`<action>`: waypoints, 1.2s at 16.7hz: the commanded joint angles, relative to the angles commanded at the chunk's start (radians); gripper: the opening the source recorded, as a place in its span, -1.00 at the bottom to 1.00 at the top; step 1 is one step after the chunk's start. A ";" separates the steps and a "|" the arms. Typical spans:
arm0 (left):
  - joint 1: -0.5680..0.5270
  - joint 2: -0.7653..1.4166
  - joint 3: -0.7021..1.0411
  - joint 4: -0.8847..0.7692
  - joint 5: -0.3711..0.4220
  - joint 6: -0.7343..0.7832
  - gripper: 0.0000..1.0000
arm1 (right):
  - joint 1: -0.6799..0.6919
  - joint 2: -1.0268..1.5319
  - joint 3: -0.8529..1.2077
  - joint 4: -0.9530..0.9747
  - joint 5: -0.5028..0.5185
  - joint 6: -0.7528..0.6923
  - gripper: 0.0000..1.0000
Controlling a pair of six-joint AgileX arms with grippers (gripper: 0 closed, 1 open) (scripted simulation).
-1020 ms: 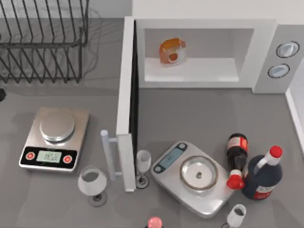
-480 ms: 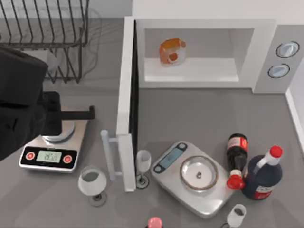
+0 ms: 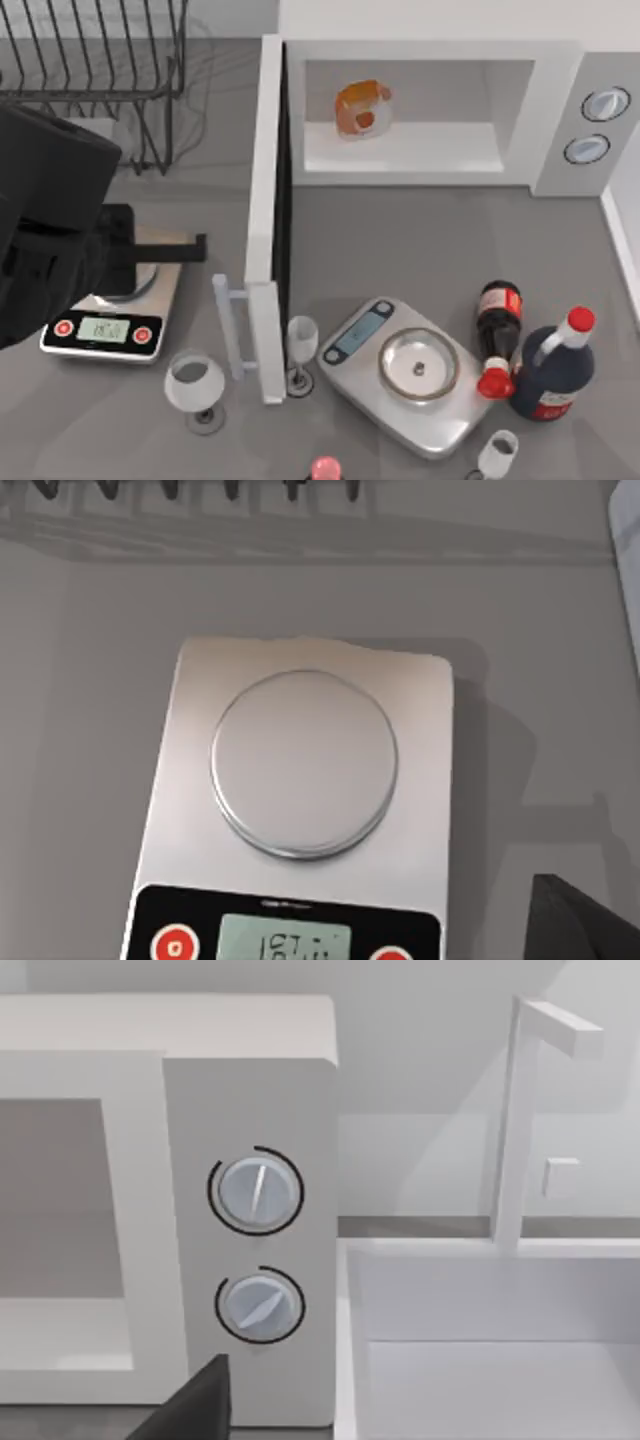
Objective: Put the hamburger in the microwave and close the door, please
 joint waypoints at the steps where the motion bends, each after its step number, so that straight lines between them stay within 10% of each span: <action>1: 0.000 0.000 -0.008 0.017 0.001 0.001 -1.00 | 0.000 0.000 0.000 0.000 0.000 0.000 1.00; 20: 0.001 0.154 -0.328 0.475 -0.001 0.005 -1.00 | 0.000 0.000 0.000 0.000 0.000 0.000 1.00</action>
